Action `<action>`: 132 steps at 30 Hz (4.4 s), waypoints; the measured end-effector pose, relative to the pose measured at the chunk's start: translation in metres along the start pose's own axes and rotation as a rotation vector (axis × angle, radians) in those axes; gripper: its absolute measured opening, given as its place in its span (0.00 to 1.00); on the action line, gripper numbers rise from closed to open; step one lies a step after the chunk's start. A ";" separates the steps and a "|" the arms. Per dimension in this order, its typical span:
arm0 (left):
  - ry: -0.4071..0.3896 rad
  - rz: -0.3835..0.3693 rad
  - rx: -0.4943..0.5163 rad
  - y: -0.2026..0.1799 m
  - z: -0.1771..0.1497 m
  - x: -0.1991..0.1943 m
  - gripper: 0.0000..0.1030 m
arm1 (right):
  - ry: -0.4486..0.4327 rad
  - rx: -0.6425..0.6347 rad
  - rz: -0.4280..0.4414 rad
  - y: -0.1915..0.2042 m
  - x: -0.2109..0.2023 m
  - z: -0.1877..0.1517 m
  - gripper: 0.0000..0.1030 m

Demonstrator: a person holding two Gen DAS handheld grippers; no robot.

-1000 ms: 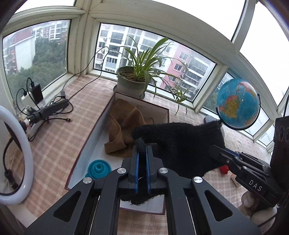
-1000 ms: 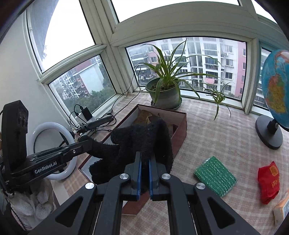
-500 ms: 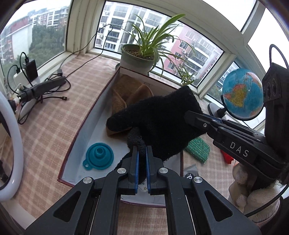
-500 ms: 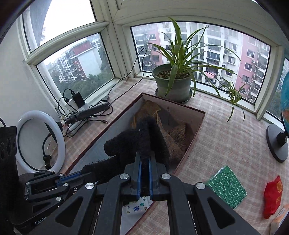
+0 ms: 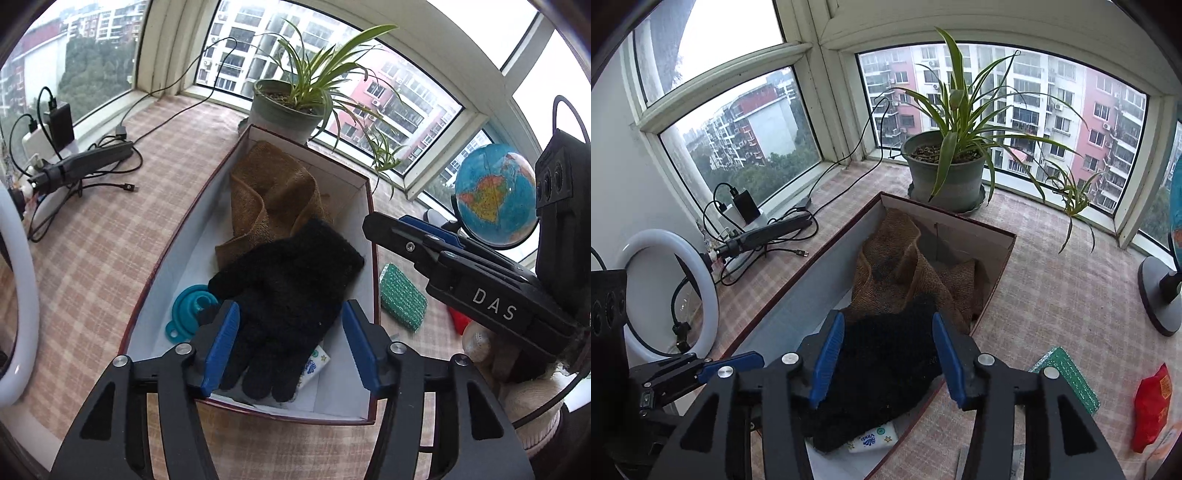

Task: Organize soft objects
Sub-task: 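Lower the glove into the box and open both grippers, then withdraw both grippers and move them toward the orange-edged tissue pack, then close both grippers on the orange-edged tissue pack and lift it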

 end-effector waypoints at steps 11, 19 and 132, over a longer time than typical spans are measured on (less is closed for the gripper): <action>-0.004 0.005 -0.002 0.002 -0.002 -0.006 0.56 | -0.025 0.050 0.021 -0.014 -0.018 -0.008 0.46; -0.012 0.006 0.012 -0.011 -0.006 -0.012 0.56 | -0.059 0.093 -0.007 -0.042 -0.049 -0.032 0.46; 0.494 -0.295 0.837 -0.469 -0.136 0.216 0.46 | 0.003 0.894 0.053 -0.460 -0.167 -0.300 0.28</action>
Point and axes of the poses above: each gripper's, at about its wrist camera, not at the fingertips, and x roughly the way its jaws point, y to its left, z to its top, the point moved 4 cm from there along x, roughly the way its jaws point, and after that the axes turned 5 degrees about y, right-handed, at the moved point
